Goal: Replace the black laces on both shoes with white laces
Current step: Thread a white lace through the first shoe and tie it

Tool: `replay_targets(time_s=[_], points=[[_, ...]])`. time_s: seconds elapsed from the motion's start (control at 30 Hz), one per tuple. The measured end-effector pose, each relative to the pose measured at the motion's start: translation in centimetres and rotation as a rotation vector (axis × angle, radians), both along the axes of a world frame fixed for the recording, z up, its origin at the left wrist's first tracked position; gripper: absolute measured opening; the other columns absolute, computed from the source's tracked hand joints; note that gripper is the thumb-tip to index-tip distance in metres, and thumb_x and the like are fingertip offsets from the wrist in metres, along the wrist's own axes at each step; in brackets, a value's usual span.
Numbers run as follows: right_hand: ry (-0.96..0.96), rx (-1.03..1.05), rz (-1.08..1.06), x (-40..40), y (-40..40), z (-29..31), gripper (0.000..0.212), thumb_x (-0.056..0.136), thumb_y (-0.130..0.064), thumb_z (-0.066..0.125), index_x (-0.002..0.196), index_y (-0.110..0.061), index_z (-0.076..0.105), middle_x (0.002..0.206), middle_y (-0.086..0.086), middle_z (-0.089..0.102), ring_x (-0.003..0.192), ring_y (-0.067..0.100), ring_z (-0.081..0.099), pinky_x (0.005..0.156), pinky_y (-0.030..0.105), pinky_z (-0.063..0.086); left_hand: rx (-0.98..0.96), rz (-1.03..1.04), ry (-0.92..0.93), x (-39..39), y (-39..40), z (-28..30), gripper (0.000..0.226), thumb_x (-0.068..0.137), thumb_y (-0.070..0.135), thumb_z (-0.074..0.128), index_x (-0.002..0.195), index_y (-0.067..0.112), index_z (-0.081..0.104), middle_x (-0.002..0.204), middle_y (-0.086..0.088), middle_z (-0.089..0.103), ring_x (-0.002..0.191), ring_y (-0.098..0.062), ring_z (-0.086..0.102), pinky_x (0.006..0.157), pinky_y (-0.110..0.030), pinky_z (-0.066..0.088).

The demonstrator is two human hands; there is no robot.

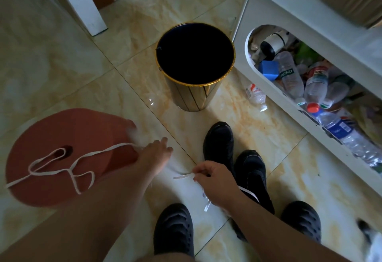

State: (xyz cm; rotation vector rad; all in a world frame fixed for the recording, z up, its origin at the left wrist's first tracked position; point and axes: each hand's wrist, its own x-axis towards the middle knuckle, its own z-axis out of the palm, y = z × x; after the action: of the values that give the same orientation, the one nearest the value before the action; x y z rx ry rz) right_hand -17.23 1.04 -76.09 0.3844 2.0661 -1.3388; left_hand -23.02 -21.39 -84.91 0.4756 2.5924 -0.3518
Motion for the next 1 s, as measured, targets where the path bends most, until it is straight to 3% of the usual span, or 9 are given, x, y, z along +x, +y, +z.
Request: replay_targets(time_s=[0.17, 0.23, 0.37, 0.43, 0.5, 0.7, 0.87, 0.93, 1.0], points=[[0.092, 0.057, 0.030, -0.7, 0.8, 2.0, 0.012, 0.088, -0.019, 0.073, 0.089, -0.030, 0.076, 0.079, -0.007, 0.076, 0.067, 0.018, 0.072, 0.066, 0.036, 0.061, 0.430, 0.323, 0.068, 0.4, -1.2, 7.2, 0.046, 0.088, -0.002, 0.061, 0.125, 0.023, 0.069, 0.115, -0.003, 0.068, 0.110, -0.025, 0.066, 0.099, -0.032, 0.045], [0.124, 0.061, 0.038, -0.9, 0.8, 3.5, 0.011, 0.088, -0.018, 0.076, 0.090, -0.029, 0.077, 0.082, -0.007, 0.078, 0.076, 0.019, 0.074, 0.077, 0.040, 0.062, 0.674, 0.390, 0.217, 1.2, -3.3, 12.8, 0.037, 0.088, -0.002, 0.068, 0.111, 0.025, 0.078, 0.101, 0.005, 0.076, 0.092, -0.018, 0.071, 0.088, -0.023, 0.042], [0.192, 0.014, 0.060, -0.7, 0.6, 7.5, 0.009, 0.094, -0.012, 0.072, 0.096, -0.020, 0.075, 0.082, -0.005, 0.077, 0.074, 0.008, 0.072, 0.063, 0.016, 0.054, 0.981, 0.657, 0.295, 3.8, -8.5, 25.0, 0.021, 0.097, 0.007, 0.067, 0.105, 0.023, 0.079, 0.076, 0.017, 0.076, 0.078, 0.008, 0.071, 0.077, -0.013, 0.052], [0.215, 0.019, 0.073, -0.2, 1.0, 9.4, 0.010, 0.096, -0.013, 0.070, 0.101, -0.020, 0.075, 0.091, -0.005, 0.077, 0.082, 0.009, 0.071, 0.065, 0.018, 0.049, 1.057, 0.812, 0.376, 5.5, -12.2, 28.7, 0.021, 0.095, 0.011, 0.072, 0.101, 0.029, 0.080, 0.080, 0.015, 0.078, 0.084, 0.001, 0.073, 0.085, -0.024, 0.058], [0.251, 0.033, 0.075, 0.3, 1.6, 11.1, 0.012, 0.097, -0.013, 0.070, 0.105, -0.020, 0.075, 0.101, -0.004, 0.075, 0.092, 0.010, 0.068, 0.071, 0.024, 0.049, 0.967, 0.884, 0.462, 7.1, -15.7, 31.0, 0.017, 0.095, 0.022, 0.074, 0.101, 0.036, 0.079, 0.090, 0.009, 0.079, 0.089, -0.012, 0.074, 0.089, -0.036, 0.058], [0.333, 0.086, 0.011, 1.8, 3.6, 14.6, 0.017, 0.091, -0.010, 0.075, 0.092, -0.027, 0.077, 0.091, -0.001, 0.077, 0.077, 0.015, 0.066, 0.072, 0.033, 0.051, 0.407, 0.799, 0.302, 12.4, -20.1, 29.1, 0.023, 0.096, 0.040, 0.071, 0.113, 0.030, 0.081, 0.110, 0.004, 0.078, 0.101, -0.018, 0.071, 0.084, -0.029, 0.049], [0.378, 0.104, 0.010, 2.8, 4.7, 16.2, 0.018, 0.089, -0.010, 0.077, 0.088, -0.028, 0.077, 0.087, -0.001, 0.077, 0.065, 0.014, 0.063, 0.068, 0.036, 0.053, 0.386, 0.912, 0.215, 13.2, -18.6, 24.6, 0.038, 0.098, 0.037, 0.067, 0.135, 0.029, 0.070, 0.141, -0.008, 0.065, 0.124, -0.027, 0.062, 0.092, -0.029, 0.046], [0.403, 0.096, 0.023, 3.0, 5.1, 17.5, 0.016, 0.089, -0.010, 0.077, 0.089, -0.026, 0.077, 0.083, -0.002, 0.076, 0.059, 0.017, 0.061, 0.062, 0.036, 0.054, 0.362, 0.955, 0.277, 12.7, -17.2, 24.0, 0.057, 0.092, 0.055, 0.069, 0.144, 0.032, 0.062, 0.152, -0.012, 0.053, 0.137, -0.035, 0.051, 0.109, -0.040, 0.046], [0.405, 0.073, 0.036, 3.0, 5.6, 19.3, 0.015, 0.090, -0.009, 0.077, 0.091, -0.024, 0.077, 0.085, -0.001, 0.077, 0.060, 0.017, 0.063, 0.065, 0.036, 0.058, 0.506, 0.903, 0.258, 11.4, -13.7, 26.0, 0.058, 0.091, 0.053, 0.065, 0.144, 0.028, 0.061, 0.147, -0.010, 0.058, 0.133, -0.032, 0.055, 0.110, -0.047, 0.048]])
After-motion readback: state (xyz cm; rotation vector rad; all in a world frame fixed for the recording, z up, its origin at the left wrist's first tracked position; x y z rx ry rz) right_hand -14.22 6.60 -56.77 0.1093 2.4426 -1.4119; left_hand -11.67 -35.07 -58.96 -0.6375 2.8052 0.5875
